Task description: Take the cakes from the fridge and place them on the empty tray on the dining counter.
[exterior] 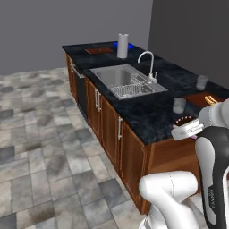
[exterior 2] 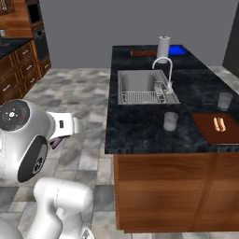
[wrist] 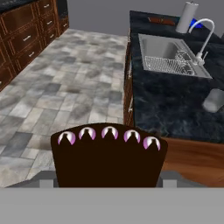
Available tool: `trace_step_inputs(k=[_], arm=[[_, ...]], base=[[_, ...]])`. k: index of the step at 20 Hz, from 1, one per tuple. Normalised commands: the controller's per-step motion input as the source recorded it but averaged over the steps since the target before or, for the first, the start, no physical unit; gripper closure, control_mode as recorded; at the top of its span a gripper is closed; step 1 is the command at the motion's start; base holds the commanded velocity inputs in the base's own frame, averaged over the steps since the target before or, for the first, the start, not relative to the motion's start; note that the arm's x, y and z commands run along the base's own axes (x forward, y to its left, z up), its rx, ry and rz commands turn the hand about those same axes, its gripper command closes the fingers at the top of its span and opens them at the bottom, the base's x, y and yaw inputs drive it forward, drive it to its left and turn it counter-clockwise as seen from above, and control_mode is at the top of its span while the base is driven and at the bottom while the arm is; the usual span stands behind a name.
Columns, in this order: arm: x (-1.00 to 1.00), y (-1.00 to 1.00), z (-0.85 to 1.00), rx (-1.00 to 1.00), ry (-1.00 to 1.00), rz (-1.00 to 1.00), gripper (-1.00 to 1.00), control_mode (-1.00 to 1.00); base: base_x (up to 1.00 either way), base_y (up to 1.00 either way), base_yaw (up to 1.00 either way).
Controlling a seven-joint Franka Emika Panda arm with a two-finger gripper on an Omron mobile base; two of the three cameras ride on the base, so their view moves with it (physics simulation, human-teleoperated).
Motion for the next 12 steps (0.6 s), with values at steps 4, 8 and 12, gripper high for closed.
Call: trace_step_inputs(k=[4,8,12], arm=[[0.0,0.0,0.0,0.0,0.0,0.0,1.0,1.0],[0.0,0.0,0.0,0.0,0.0,0.0,1.0,1.0],[0.0,0.0,0.0,0.0,0.0,0.0,1.0,1.0]], base=[[-0.29,-0.87,0.0],[-0.18,-0.98,0.0],[-0.06,-1.0,0.0]])
